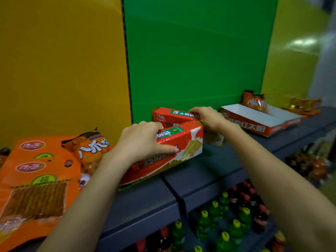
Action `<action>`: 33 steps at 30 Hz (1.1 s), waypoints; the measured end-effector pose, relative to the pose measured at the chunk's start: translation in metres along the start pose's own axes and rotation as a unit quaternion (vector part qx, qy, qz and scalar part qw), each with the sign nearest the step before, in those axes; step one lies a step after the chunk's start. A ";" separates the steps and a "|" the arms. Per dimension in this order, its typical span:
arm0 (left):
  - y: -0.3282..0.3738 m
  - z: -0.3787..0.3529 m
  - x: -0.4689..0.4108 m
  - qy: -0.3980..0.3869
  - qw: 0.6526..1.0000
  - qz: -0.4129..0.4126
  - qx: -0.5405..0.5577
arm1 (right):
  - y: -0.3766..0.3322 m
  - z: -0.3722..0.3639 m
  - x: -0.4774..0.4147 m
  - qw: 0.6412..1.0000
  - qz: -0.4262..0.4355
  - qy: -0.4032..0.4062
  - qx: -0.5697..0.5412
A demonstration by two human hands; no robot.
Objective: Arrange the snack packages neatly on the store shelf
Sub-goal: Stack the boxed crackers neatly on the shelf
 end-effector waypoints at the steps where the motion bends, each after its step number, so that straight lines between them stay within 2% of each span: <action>1: 0.009 0.001 -0.004 0.003 1.000 -0.012 0.004 | 0.012 0.007 0.008 1.000 -0.012 0.006 0.004; 13: 0.179 -0.032 -0.069 -0.021 0.988 -0.145 0.046 | 0.202 0.103 0.131 0.984 -0.162 0.057 0.047; 25: 0.379 -0.091 -0.131 -0.030 0.974 -0.206 0.090 | 0.397 0.188 0.235 0.961 -0.257 0.072 0.066; 33: 0.486 -0.125 -0.190 -0.025 0.963 -0.249 0.100 | 0.503 0.222 0.260 0.943 -0.310 0.110 0.057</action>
Point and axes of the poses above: each hand's wrist, its own x-axis away from the middle knuckle, its own z-axis out of the back of the hand, y = z × x, the point moved 4 cm from there along -x, towards the middle knuckle, and after that the axes turned 2 degrees about -z, right-handed, at the moved point
